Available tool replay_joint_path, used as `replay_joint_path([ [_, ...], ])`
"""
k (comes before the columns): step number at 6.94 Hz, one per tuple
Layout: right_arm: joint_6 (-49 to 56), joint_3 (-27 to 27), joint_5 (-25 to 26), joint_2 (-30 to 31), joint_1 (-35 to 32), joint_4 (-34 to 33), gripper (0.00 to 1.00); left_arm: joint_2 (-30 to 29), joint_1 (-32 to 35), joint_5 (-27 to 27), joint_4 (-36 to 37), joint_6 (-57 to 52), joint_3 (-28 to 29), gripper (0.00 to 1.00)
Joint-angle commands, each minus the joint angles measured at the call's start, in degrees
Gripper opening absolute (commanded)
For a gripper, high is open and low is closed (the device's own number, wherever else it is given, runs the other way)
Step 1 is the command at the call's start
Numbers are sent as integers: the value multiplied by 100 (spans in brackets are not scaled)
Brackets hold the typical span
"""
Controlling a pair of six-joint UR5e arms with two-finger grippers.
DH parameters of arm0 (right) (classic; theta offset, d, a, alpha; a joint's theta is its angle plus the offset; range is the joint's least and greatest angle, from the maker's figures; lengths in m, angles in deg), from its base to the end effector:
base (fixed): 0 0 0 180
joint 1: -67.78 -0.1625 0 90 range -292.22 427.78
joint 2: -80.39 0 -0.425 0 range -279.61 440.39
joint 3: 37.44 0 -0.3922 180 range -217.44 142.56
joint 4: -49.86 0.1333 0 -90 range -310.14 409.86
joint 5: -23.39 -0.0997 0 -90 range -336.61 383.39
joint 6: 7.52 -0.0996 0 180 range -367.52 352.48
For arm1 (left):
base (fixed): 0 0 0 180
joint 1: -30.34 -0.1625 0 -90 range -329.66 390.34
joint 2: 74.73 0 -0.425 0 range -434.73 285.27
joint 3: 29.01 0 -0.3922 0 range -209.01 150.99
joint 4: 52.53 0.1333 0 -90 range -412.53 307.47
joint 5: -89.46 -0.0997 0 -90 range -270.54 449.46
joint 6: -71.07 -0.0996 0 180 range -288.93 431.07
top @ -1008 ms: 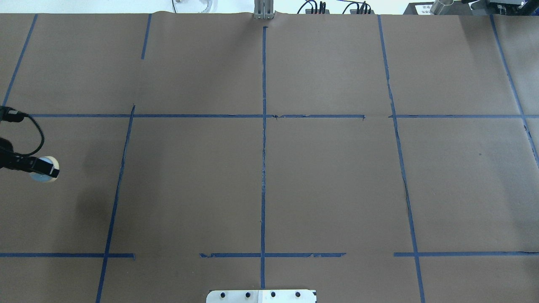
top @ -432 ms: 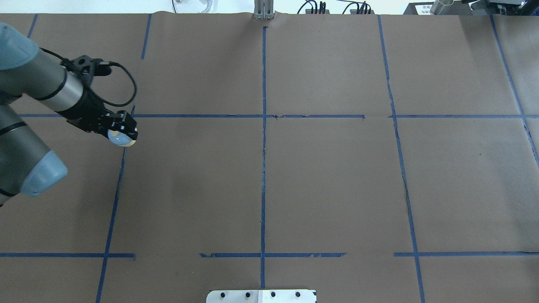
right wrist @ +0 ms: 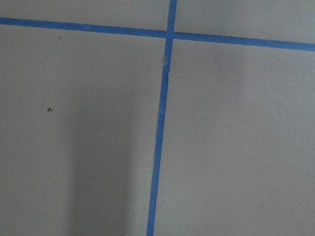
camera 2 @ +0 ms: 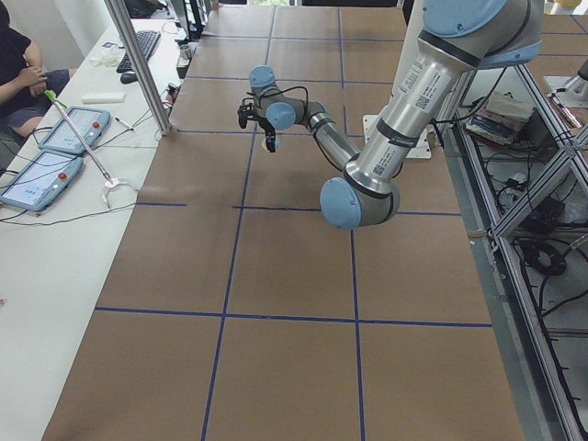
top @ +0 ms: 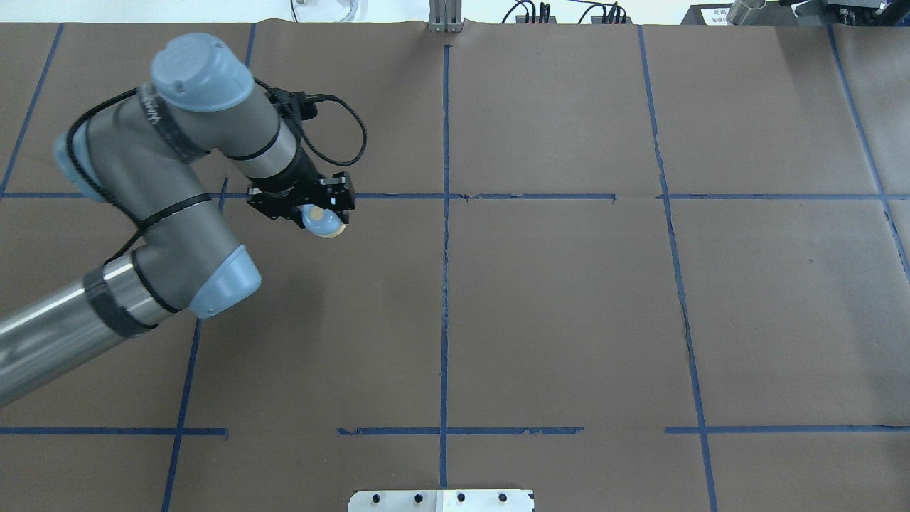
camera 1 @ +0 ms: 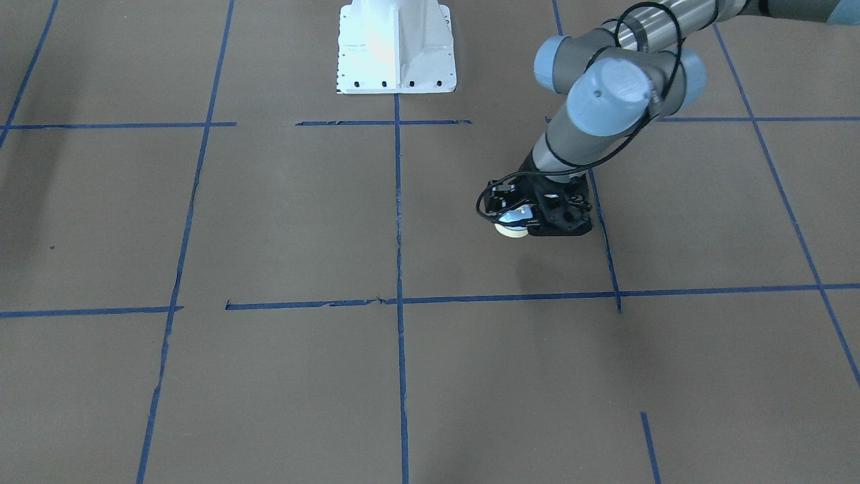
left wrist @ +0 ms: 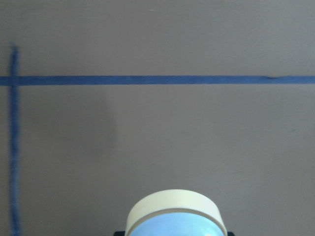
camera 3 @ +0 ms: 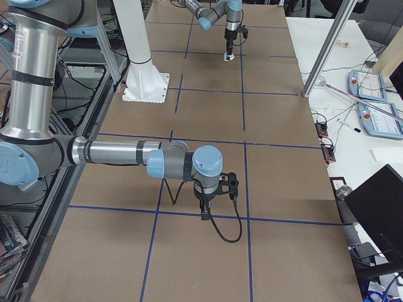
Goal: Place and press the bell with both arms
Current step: 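Carry the blue bell with the left gripper to the central grid crossing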
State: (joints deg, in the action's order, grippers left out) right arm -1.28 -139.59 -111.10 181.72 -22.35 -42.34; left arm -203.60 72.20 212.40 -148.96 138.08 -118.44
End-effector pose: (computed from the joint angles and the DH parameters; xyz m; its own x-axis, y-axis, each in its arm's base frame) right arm 0.0644 -0.4065 0.6470 0.7094 -0.0903 0.6990 0.0753 0.9958 0.0522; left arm 0.4716 -0.5288 0.2395 0.5945 -0.0926 -0.7987 0.0465 0.9956 -0.0808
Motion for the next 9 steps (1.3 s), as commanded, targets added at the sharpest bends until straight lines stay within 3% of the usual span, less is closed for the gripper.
replay_joint_path([
  [1, 0, 2, 1, 0, -5, 0, 100, -1555, -309, -436, -33, 591, 1884, 4],
  [3, 9, 28, 1, 0, 4, 0, 100, -2315, -406, -560, -252, 769, 2997, 5],
  [4, 0, 37, 1, 0, 4, -9, 100, -2353, -476, -692, -671, 778, 3358, 5],
  [6, 0, 37, 1, 0, 4, -9, 100, -2441, -520, -693, -807, 778, 3520, 15],
  [7, 0, 37, 1, 0, 4, 0, 100, -2476, -521, -693, -816, 787, 3529, 39],
  [8, 0, 37, -8, 0, 4, -9, 100, -2476, -582, -693, -833, 787, 3520, 79],
  [9, 0, 37, -8, 0, -5, -9, 100, -2476, -591, -693, -929, 787, 3529, 94],
])
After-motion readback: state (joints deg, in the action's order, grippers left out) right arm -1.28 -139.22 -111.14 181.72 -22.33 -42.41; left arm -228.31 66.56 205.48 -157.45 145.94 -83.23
